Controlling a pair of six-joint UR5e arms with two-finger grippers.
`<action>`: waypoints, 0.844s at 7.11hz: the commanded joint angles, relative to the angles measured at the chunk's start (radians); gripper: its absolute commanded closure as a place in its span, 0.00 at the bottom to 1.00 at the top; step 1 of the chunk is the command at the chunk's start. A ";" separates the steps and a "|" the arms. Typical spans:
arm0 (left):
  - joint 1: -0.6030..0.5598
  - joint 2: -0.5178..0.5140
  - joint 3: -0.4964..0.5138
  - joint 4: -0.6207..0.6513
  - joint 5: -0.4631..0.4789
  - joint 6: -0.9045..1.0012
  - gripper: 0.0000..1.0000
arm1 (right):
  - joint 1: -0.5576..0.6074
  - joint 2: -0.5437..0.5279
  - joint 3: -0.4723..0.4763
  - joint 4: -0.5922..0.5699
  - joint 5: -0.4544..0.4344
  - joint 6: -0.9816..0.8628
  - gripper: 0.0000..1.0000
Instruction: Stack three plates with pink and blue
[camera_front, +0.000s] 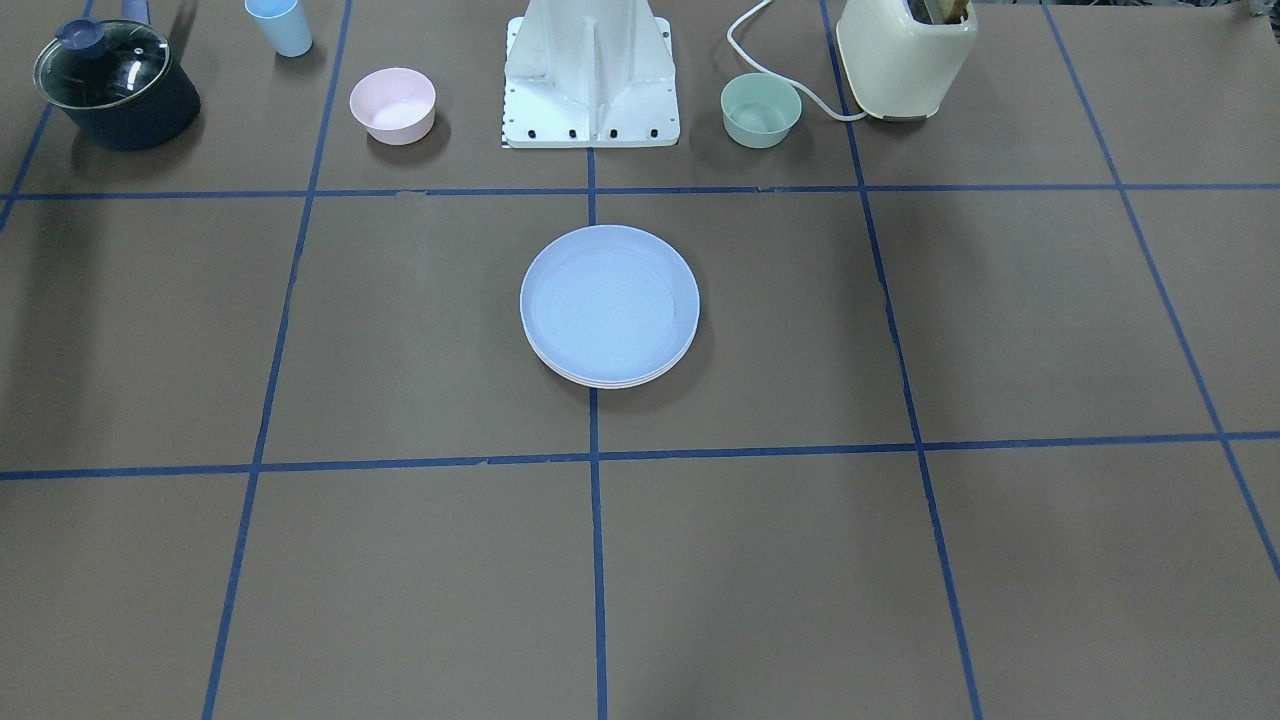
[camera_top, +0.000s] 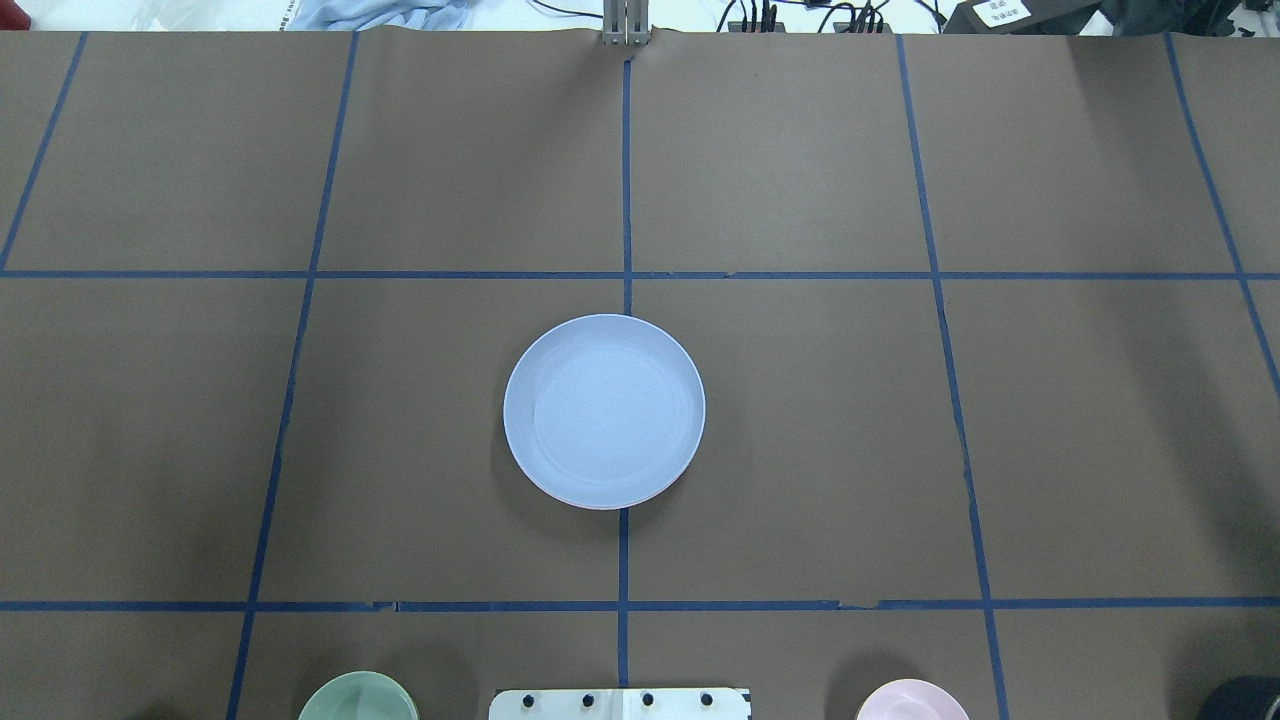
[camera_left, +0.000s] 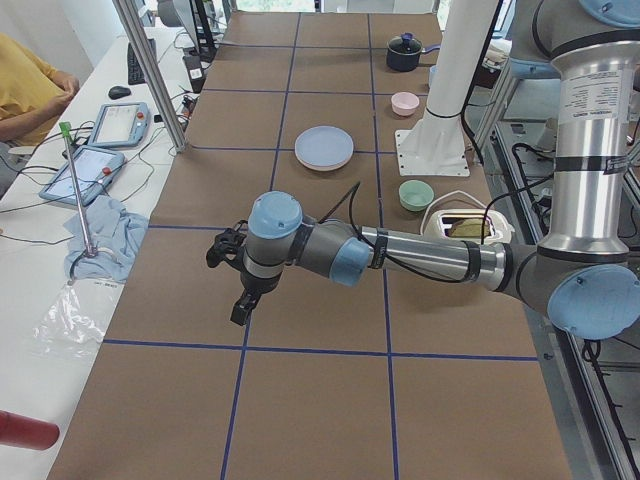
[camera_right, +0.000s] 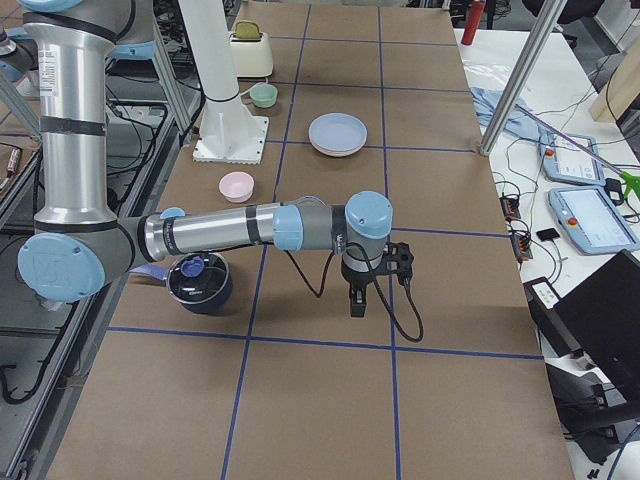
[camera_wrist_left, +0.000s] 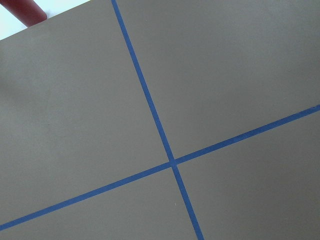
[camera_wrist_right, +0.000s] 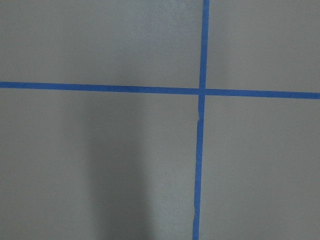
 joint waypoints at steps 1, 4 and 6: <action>0.000 -0.001 0.018 -0.036 0.001 0.001 0.01 | 0.000 0.004 0.000 0.000 0.002 -0.007 0.00; 0.000 0.000 0.039 -0.042 -0.001 0.003 0.01 | 0.000 0.009 0.002 -0.001 0.007 -0.007 0.00; 0.000 -0.003 0.038 -0.042 0.001 0.000 0.01 | 0.000 0.001 0.002 0.000 0.010 -0.010 0.00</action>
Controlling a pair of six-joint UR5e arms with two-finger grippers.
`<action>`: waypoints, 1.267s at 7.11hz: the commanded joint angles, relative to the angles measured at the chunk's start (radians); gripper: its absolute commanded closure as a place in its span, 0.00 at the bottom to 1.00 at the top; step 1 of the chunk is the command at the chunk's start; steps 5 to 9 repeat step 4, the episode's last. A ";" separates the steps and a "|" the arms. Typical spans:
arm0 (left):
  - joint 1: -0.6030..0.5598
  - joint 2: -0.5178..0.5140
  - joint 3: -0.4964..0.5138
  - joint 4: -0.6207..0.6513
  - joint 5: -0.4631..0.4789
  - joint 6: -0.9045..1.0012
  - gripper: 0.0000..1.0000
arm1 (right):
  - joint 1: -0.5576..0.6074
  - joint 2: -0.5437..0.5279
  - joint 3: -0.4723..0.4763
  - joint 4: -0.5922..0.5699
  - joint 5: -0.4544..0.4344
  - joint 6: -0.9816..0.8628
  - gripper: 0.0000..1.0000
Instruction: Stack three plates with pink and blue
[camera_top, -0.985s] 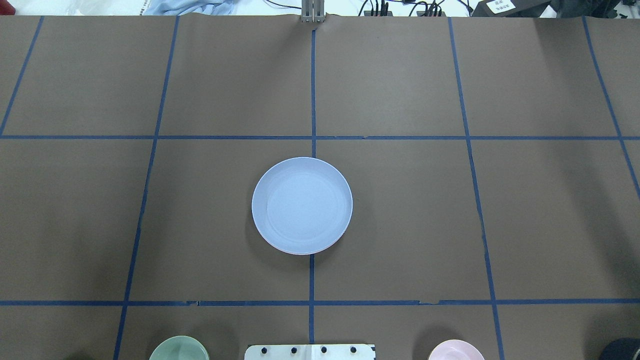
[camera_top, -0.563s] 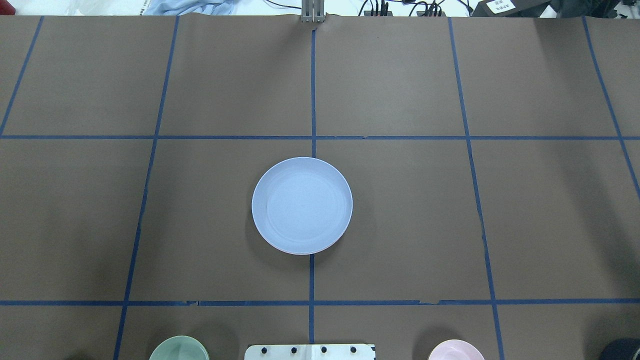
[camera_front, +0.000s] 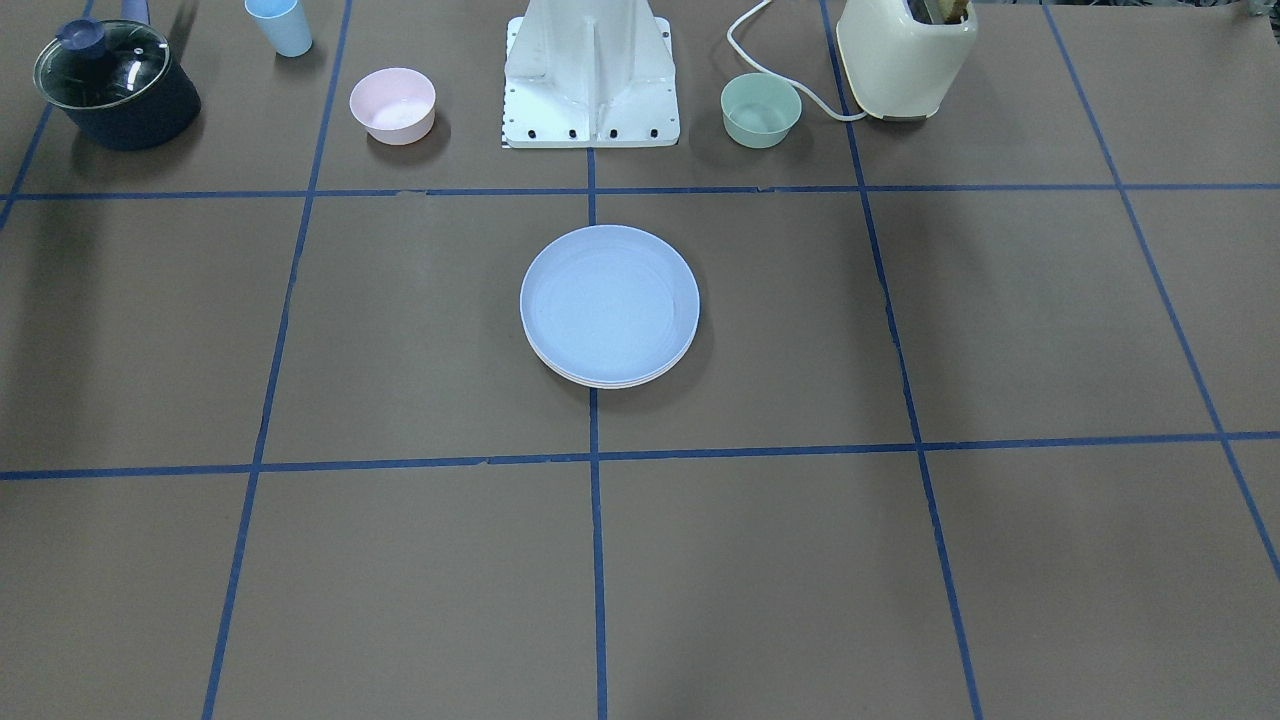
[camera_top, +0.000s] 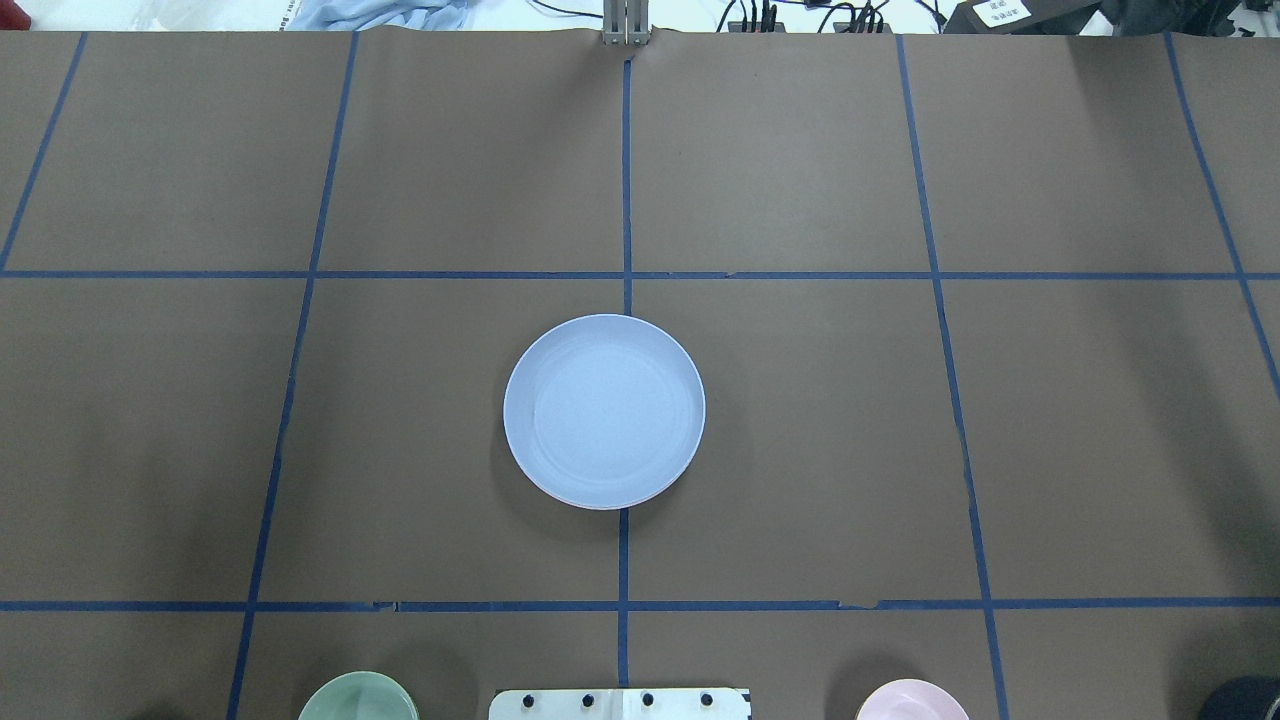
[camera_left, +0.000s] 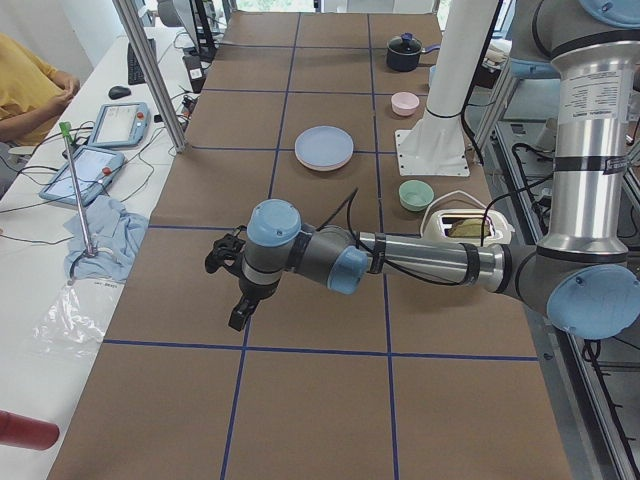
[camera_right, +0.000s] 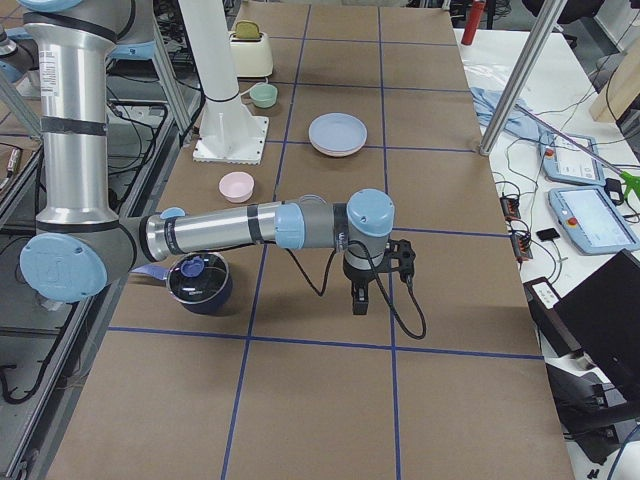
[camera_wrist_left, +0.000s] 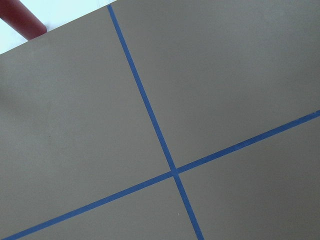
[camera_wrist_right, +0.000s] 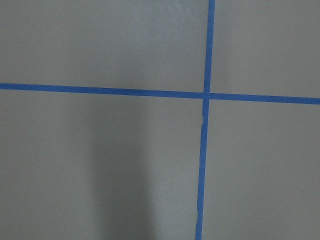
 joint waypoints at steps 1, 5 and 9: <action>0.002 -0.003 0.005 0.000 0.000 0.000 0.01 | 0.000 -0.008 0.002 0.003 0.003 -0.001 0.00; 0.003 -0.011 0.005 0.000 -0.001 0.004 0.00 | 0.000 -0.007 0.001 0.003 0.017 -0.001 0.00; 0.003 -0.011 0.005 0.000 -0.001 0.004 0.00 | 0.000 -0.007 0.001 0.003 0.017 -0.001 0.00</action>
